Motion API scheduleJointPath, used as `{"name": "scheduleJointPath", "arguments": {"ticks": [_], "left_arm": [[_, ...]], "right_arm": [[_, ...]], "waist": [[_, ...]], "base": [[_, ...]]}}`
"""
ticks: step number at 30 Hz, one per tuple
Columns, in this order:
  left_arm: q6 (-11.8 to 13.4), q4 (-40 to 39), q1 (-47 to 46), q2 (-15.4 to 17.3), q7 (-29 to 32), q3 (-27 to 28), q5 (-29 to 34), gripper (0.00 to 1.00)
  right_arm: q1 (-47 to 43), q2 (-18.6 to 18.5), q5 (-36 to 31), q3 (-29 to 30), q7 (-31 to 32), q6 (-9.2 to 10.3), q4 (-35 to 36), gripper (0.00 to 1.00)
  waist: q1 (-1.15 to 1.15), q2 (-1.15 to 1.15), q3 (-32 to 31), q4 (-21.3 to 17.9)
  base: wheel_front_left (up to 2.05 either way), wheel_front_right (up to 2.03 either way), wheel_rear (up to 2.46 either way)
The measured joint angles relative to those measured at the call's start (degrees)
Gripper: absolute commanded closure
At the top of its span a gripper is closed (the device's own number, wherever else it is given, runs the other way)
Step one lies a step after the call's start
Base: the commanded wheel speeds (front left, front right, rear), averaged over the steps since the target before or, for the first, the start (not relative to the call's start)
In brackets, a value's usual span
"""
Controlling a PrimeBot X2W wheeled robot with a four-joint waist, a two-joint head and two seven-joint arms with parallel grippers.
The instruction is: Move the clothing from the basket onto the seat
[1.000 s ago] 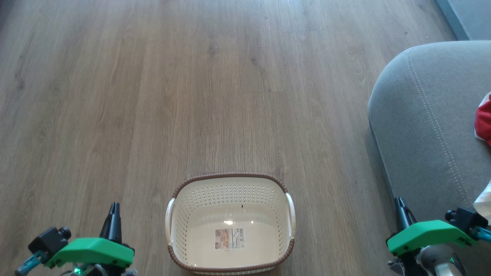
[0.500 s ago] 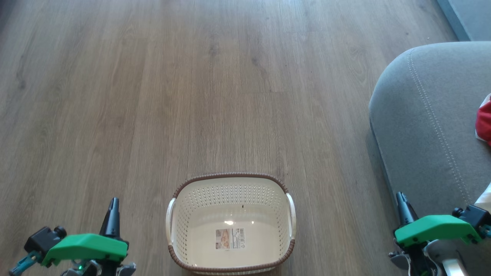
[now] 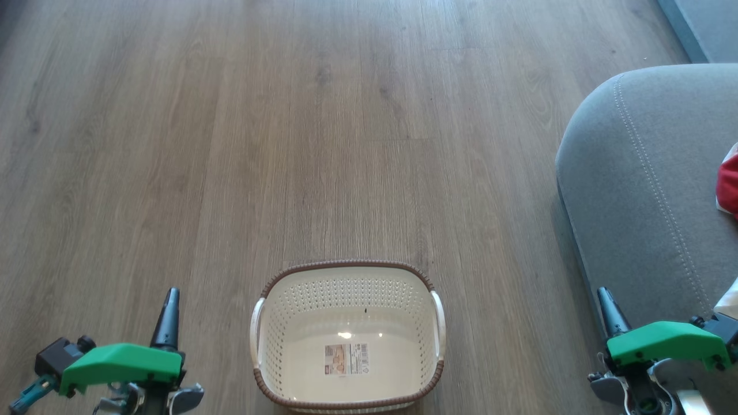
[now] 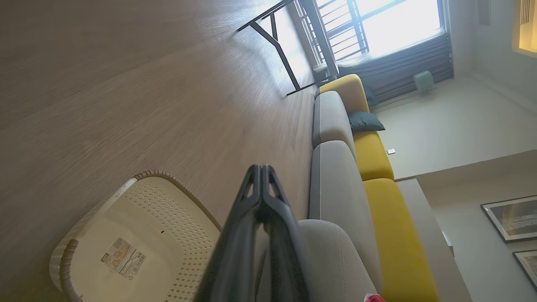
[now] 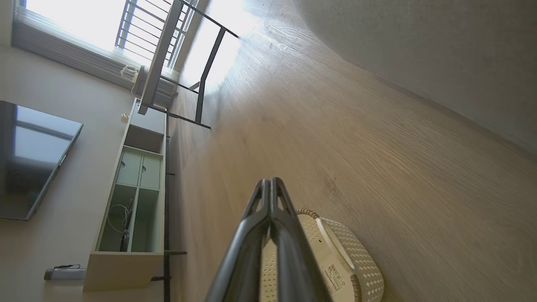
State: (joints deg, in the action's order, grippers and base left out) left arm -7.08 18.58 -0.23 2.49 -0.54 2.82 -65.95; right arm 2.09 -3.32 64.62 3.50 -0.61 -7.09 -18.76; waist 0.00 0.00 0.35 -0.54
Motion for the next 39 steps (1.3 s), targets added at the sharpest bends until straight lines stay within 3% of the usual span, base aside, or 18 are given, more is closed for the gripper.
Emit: {"name": "scheduleJointPath", "arguments": {"ticks": [39], "left_arm": [[0.0,-2.2,-2.4,0.0,6.1,1.5,-23.5,1.0]], "right_arm": [[0.7,0.8,24.6,3.7,6.1,0.0,2.1,1.0]], "waist": [[0.0,0.0,-0.2,0.5]], "base": [[0.0,0.0,0.0]]}}
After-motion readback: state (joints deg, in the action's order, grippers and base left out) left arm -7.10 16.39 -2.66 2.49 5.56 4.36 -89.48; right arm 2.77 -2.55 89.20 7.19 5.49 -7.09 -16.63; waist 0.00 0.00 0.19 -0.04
